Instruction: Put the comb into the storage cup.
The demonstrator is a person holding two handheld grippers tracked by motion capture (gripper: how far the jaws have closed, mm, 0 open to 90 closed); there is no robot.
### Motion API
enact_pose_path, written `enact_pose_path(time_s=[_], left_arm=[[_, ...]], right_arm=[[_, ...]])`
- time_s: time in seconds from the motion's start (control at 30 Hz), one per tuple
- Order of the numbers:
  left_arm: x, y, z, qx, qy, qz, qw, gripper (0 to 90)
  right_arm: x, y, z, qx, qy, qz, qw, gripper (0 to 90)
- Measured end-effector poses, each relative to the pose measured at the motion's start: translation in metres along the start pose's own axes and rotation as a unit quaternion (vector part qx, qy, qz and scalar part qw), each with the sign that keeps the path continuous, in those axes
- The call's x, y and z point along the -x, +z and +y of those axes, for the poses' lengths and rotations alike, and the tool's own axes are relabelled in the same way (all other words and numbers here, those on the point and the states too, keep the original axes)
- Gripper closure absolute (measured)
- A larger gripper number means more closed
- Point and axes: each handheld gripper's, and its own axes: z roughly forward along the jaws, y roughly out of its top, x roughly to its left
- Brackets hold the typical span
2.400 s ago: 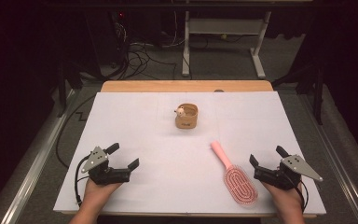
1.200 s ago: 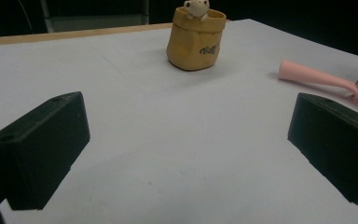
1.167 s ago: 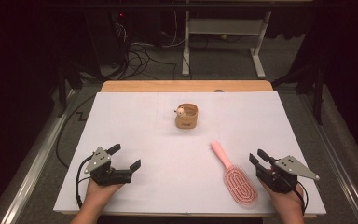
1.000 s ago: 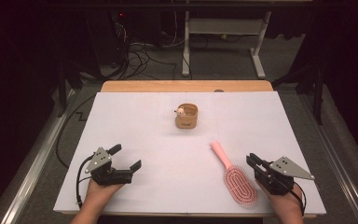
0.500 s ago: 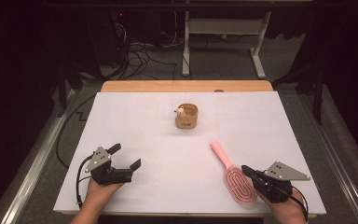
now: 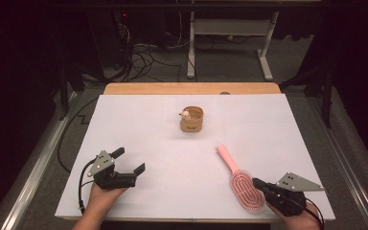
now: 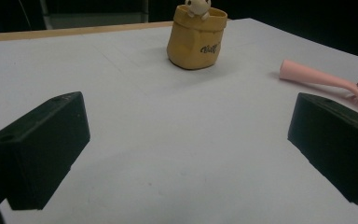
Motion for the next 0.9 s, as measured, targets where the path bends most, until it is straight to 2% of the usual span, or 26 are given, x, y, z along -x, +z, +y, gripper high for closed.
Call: enact_pose_path(time_s=[0.07, 0.17, 0.3, 0.47, 0.77, 0.9], left_arm=[[0.000, -0.001, 0.000, 0.003, 0.000, 0.000, 1.0000, 0.0], [0.000, -0.001, 0.000, 0.002, -0.001, 0.000, 1.0000, 0.0], [0.000, 0.000, 0.000, -0.005, -0.003, -0.003, 1.0000, 0.0], [-0.001, 0.000, -0.001, -0.008, -0.002, -0.002, 1.0000, 0.0], [0.000, 0.000, -0.001, -0.010, 0.002, -0.003, 0.9999, 0.0], [0.000, -0.001, -0.002, -0.011, 0.001, -0.002, 0.9999, 0.0]], right_arm=[[0.001, -0.001, -0.003, -0.008, 0.000, -0.001, 1.0000, 90.0], [0.000, 0.000, -0.004, -0.012, 0.001, 0.010, 0.9999, 90.0], [-0.004, 0.005, -0.004, -0.027, -0.014, 0.021, 0.9993, 90.0], [-0.005, 0.013, -0.005, -0.045, -0.017, 0.034, 0.9982, 90.0], [-0.008, 0.027, 0.002, -0.071, -0.042, 0.019, 0.9964, 90.0], [-0.008, 0.032, 0.004, -0.074, -0.043, 0.013, 0.9962, 90.0]])
